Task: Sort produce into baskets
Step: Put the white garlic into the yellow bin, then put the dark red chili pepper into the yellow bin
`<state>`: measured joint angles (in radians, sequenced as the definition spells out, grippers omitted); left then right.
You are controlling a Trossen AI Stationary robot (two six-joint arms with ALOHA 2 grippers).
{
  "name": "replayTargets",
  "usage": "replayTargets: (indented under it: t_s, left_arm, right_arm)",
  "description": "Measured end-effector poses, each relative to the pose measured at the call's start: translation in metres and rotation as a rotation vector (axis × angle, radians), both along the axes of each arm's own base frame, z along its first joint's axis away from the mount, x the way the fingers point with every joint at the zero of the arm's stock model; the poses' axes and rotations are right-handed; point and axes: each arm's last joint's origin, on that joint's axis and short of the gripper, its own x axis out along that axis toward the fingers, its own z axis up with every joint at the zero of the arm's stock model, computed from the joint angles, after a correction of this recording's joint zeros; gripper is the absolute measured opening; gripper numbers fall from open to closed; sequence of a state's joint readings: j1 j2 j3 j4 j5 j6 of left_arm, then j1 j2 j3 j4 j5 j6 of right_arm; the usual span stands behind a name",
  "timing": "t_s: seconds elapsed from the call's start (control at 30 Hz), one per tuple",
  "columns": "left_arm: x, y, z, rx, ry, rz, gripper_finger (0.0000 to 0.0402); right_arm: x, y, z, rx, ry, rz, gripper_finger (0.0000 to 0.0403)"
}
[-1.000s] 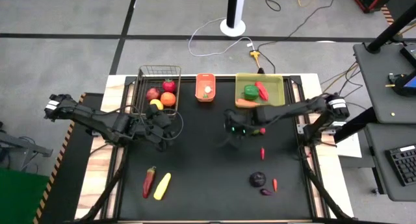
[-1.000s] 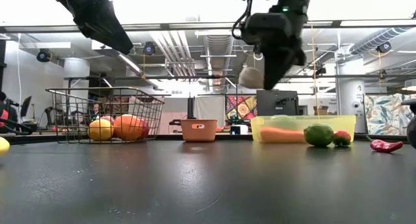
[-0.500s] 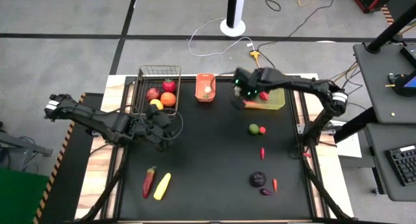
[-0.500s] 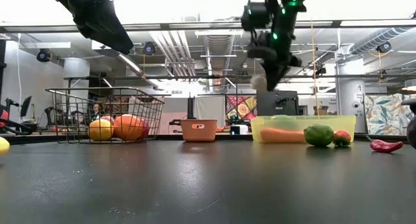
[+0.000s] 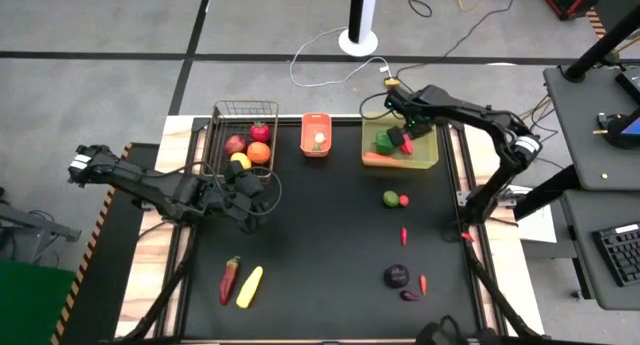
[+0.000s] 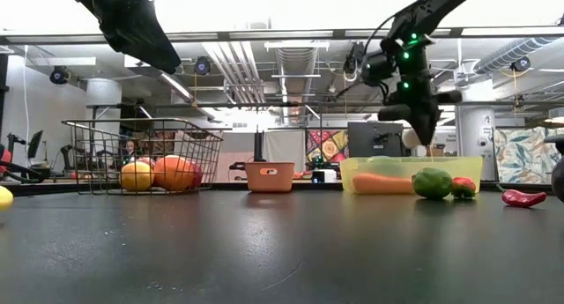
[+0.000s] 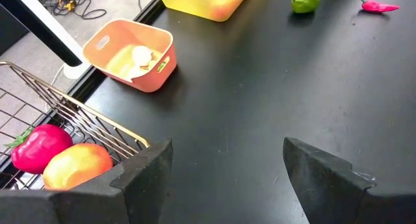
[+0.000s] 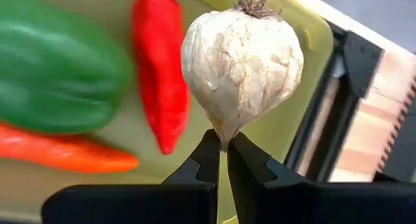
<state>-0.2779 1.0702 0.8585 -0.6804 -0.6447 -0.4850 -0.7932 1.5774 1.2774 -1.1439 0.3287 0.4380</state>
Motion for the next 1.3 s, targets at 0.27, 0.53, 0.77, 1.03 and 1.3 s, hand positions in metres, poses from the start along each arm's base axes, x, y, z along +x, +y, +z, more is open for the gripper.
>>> replayTargets:
  t_s: [0.27,0.53,0.77,1.03,1.3]
  left_arm:
    - [0.0,0.0,0.0,0.0,0.0,0.0,0.0272]
    - [0.0,0.0,0.0,0.0,-0.001,0.0,0.0272]
    - [0.0,0.0,0.0,-0.007,-0.005,0.006,0.0272]
    - [0.0,-0.001,-0.001,-0.083,-0.024,0.023,0.0272]
    - [0.0,-0.005,-0.002,-0.285,-0.041,0.033,0.0272]
  right_arm:
    - [-0.009,-0.007,-0.02,-0.026,0.092,-0.055,0.0013]
    - [-0.006,-0.012,-0.034,0.002,0.128,-0.056,0.0014]
    - [-0.005,-0.013,-0.04,0.016,0.141,-0.048,0.0082]
    - [-0.003,-0.015,-0.04,0.004,0.13,-0.016,0.0159]
    - [0.01,-0.007,-0.031,-0.032,0.098,0.057,0.0184]
